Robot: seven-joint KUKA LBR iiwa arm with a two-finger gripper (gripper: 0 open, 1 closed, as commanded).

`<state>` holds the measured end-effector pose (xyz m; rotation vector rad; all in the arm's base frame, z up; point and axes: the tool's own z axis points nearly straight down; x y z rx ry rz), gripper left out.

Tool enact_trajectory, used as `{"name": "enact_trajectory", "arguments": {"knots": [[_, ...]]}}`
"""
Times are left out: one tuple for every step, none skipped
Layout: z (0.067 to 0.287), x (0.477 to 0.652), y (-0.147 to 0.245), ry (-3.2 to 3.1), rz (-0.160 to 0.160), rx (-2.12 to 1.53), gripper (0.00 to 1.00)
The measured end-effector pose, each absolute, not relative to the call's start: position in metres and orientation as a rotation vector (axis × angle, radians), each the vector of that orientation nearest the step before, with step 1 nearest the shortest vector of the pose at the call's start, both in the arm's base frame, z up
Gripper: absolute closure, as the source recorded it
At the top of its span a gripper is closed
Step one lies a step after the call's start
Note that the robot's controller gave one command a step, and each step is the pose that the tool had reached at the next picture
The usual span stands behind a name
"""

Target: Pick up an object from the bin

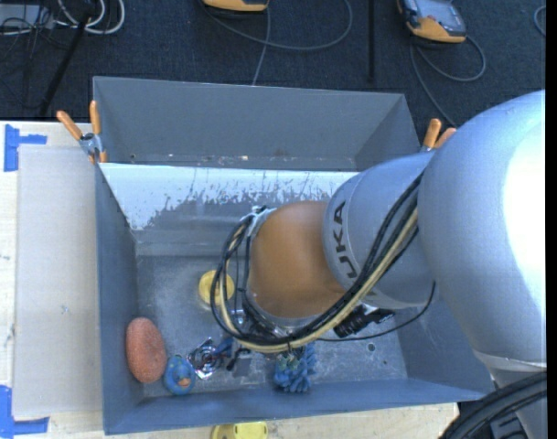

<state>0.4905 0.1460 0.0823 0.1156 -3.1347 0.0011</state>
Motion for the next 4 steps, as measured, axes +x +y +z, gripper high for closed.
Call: {"name": "enact_trajectory", "arguments": {"knots": [[0.093, 0.491, 0.146, -3.136, 0.001, 0.115, 1.0], [0.103, 0.491, 0.146, -3.138, 0.0, 0.114, 1.0], [0.109, 0.492, 0.146, -3.14, 0.0, 0.113, 1.0], [0.113, 0.492, 0.146, -3.14, -0.001, 0.112, 1.0]]}}
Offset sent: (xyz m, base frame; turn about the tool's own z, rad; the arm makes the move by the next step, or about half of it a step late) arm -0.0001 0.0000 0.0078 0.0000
